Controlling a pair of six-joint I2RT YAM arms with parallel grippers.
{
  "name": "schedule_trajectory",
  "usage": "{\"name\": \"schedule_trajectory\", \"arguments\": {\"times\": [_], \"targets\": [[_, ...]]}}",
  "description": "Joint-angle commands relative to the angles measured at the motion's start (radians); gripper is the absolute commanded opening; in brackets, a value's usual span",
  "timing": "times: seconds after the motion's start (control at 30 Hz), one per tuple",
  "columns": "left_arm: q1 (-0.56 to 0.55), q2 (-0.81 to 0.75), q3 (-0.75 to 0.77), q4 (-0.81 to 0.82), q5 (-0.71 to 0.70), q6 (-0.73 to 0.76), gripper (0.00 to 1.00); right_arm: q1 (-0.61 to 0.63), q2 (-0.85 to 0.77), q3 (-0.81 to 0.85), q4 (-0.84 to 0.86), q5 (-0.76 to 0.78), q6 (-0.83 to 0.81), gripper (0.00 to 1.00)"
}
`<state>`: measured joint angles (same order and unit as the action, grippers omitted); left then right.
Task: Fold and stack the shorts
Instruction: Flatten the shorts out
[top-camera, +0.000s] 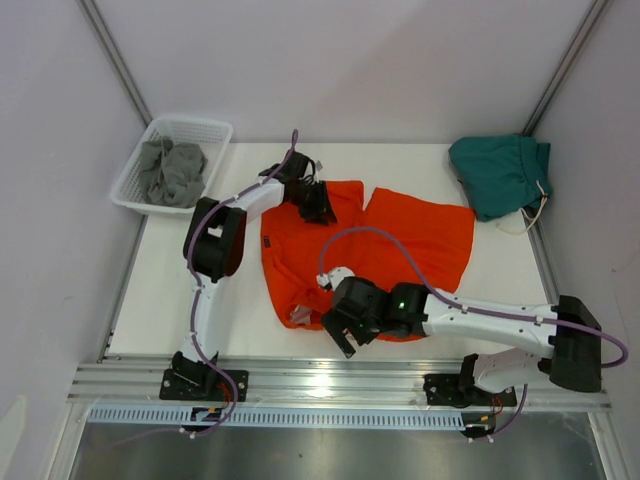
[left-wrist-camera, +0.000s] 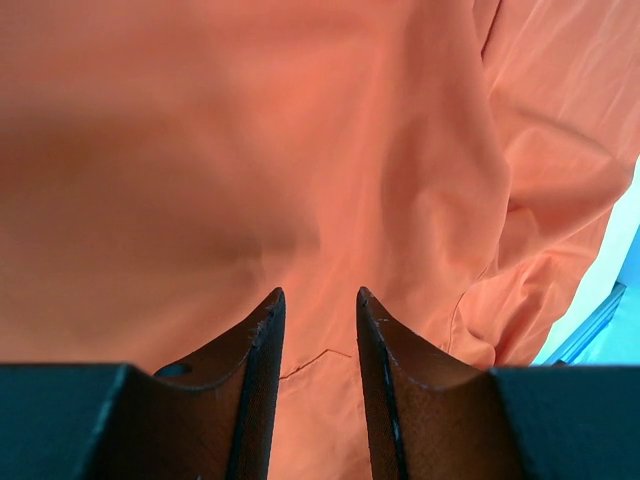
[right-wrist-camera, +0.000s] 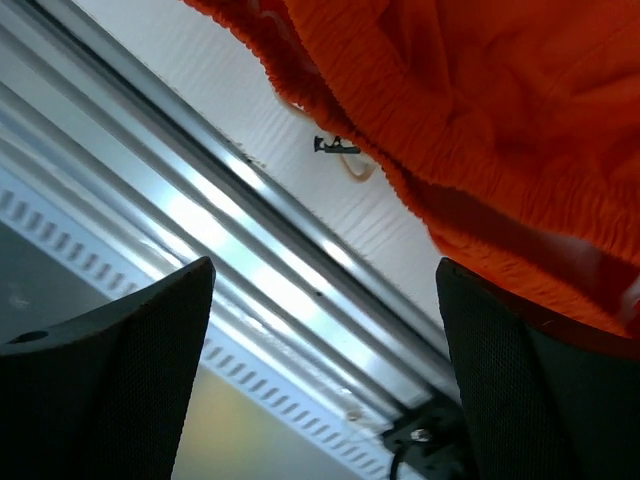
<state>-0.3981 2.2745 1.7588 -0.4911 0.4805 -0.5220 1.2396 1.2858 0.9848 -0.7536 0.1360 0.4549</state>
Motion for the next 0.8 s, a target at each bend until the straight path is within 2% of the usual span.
{"name": "schedule_trajectory", "arguments": {"times": [0.0,0.17,0.27,0.53,0.63,0.7,0.73,0.77], "targets": [[0.007,0.017,0.056,-0.029,0.035,-0.001,0.38,0.056,0.038,0.034,0.069,0.053,-0.254,0.93],[0.01,0.026,0.077,-0.032,0.043,0.007,0.38,0.103,0.084,0.054,0.105,0.203,-0.448,0.93],[0.011,0.043,0.115,-0.061,0.043,0.016,0.38,0.093,0.093,0.057,0.151,0.179,-0.56,0.93],[0.019,0.053,0.117,-0.066,0.058,0.02,0.38,0.032,0.198,0.048,0.174,0.077,-0.622,0.92],[0.021,0.054,0.123,-0.06,0.066,0.02,0.38,0.021,0.253,0.049,0.16,0.08,-0.627,0.86],[0.022,0.056,0.123,-0.061,0.069,0.019,0.38,0.018,0.28,0.061,0.151,0.076,-0.622,0.76],[0.022,0.056,0.122,-0.06,0.069,0.017,0.38,0.02,0.288,0.067,0.139,0.068,-0.616,0.7],[0.025,0.056,0.123,-0.061,0.069,0.014,0.38,0.023,0.29,0.072,0.131,0.06,-0.608,0.53]]}}
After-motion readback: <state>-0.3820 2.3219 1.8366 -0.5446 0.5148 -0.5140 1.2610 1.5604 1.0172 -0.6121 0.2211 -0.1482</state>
